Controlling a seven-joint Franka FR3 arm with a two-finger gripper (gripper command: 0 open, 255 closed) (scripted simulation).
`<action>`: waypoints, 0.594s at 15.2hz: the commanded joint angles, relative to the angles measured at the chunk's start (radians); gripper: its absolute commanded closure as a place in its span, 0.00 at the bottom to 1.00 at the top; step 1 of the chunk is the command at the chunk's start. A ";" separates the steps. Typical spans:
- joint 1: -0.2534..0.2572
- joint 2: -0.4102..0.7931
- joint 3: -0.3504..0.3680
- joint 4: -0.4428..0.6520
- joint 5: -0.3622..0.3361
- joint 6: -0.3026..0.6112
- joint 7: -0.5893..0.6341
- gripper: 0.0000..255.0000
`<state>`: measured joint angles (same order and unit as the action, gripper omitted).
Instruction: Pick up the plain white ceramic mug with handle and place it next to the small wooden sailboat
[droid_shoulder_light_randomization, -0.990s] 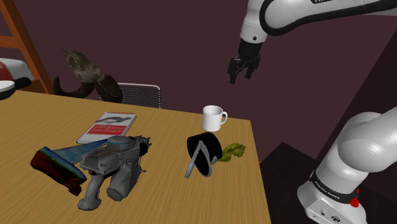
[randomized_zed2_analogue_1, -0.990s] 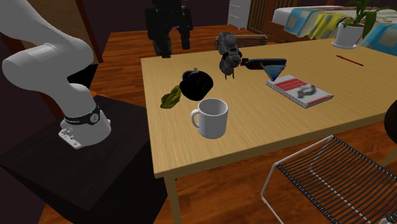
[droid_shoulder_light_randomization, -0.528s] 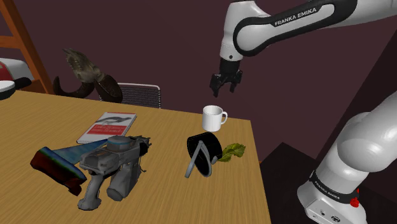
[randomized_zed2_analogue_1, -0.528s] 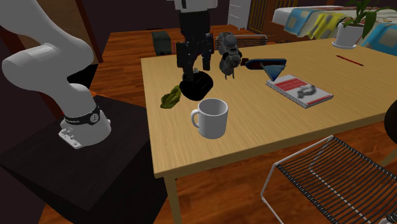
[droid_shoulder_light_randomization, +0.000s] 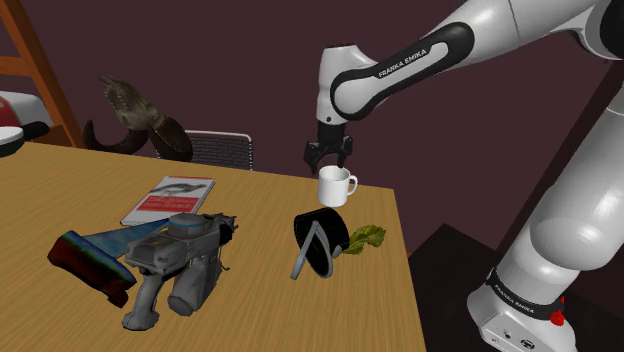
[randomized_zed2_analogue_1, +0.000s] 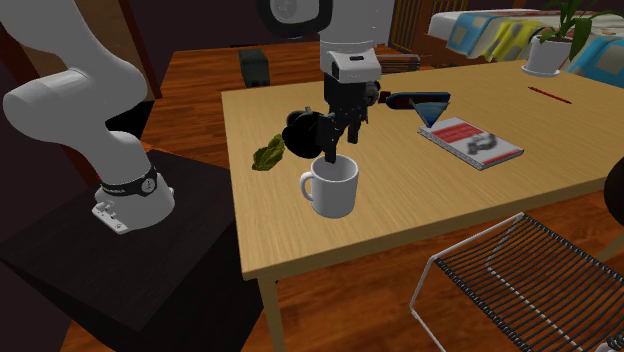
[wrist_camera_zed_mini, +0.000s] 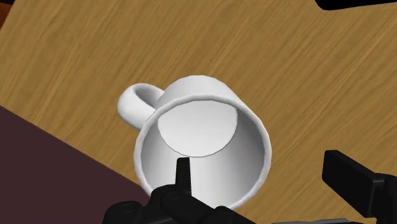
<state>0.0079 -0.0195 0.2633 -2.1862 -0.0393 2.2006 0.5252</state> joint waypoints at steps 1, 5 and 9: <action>0.006 0.060 0.007 0.030 -0.008 0.019 0.032 0.00; 0.007 0.091 0.005 0.008 -0.020 0.070 0.041 0.00; 0.007 0.120 0.003 -0.009 -0.033 0.115 0.050 0.00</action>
<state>0.0147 0.0920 0.2669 -2.1914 -0.0687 2.3030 0.5715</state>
